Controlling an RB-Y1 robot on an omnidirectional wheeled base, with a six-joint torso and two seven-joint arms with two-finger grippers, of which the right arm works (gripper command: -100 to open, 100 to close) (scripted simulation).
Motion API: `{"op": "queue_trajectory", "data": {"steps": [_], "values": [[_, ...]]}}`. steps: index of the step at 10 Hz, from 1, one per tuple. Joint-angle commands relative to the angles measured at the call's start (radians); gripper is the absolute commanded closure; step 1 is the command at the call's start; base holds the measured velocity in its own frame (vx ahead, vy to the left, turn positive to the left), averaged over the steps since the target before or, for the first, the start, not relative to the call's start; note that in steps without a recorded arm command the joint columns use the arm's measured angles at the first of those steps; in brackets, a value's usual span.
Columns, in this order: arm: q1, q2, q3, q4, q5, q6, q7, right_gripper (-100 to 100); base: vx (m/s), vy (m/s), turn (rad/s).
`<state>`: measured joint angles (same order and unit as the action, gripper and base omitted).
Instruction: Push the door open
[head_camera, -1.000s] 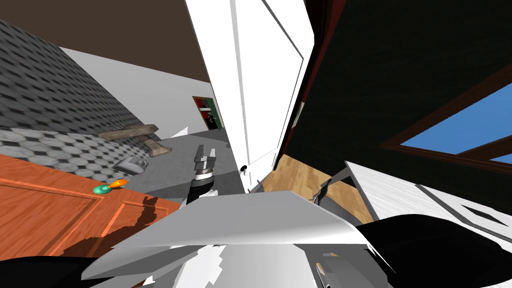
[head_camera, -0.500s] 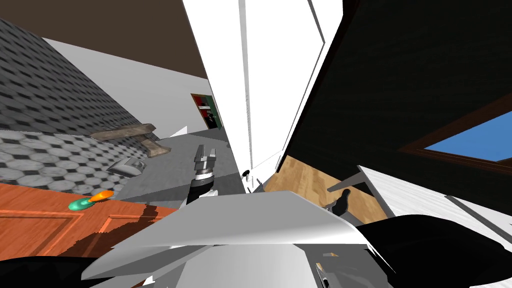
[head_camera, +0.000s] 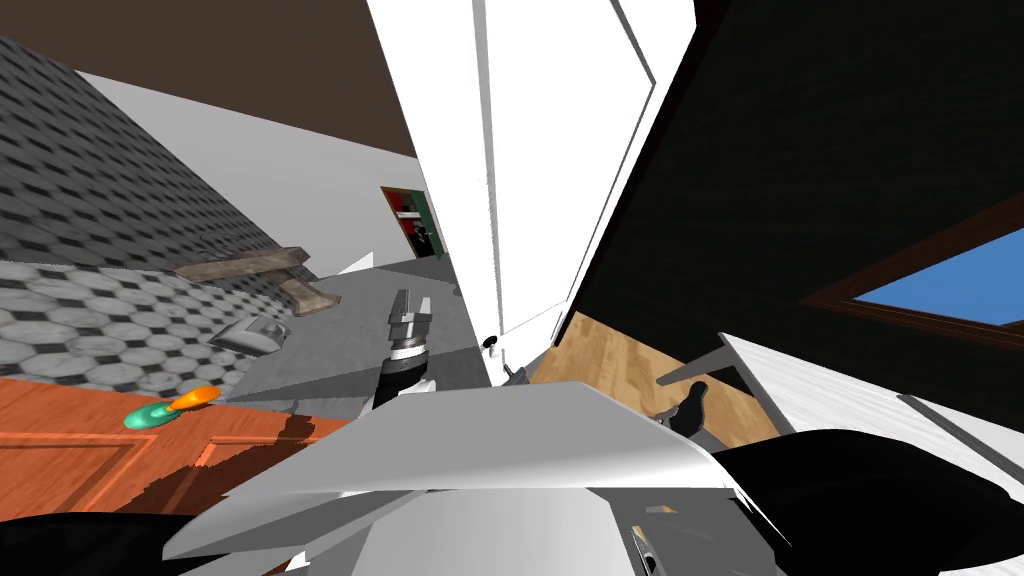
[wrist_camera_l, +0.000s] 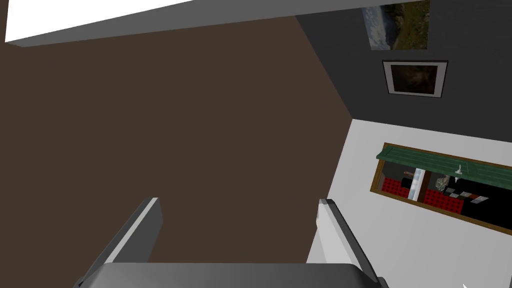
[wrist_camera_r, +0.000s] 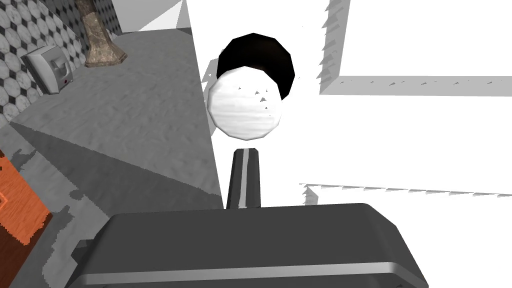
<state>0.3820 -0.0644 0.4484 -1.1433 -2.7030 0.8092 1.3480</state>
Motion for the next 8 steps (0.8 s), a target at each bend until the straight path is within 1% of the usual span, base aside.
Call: {"op": "queue_trajectory", "data": {"steps": [1, 3, 4, 6, 8], "values": [[0.000, 0.000, 0.000, 0.000, 0.000, 0.000, 0.000, 100, -0.016, -0.013, 0.000], [0.000, 0.000, 0.000, 0.000, 0.000, 0.000, 0.000, 100, -0.003, -0.003, 0.000], [0.013, -0.009, -0.001, -0.005, -0.028, 0.004, 0.019, -100, -0.047, 0.021, -0.053], [0.030, -0.015, -0.003, -0.013, -0.069, 0.010, 0.047, -100, -0.105, 0.037, -0.066], [0.046, -0.016, -0.005, -0.020, -0.105, 0.015, 0.071, -100, -0.114, 0.038, -0.050]]}}
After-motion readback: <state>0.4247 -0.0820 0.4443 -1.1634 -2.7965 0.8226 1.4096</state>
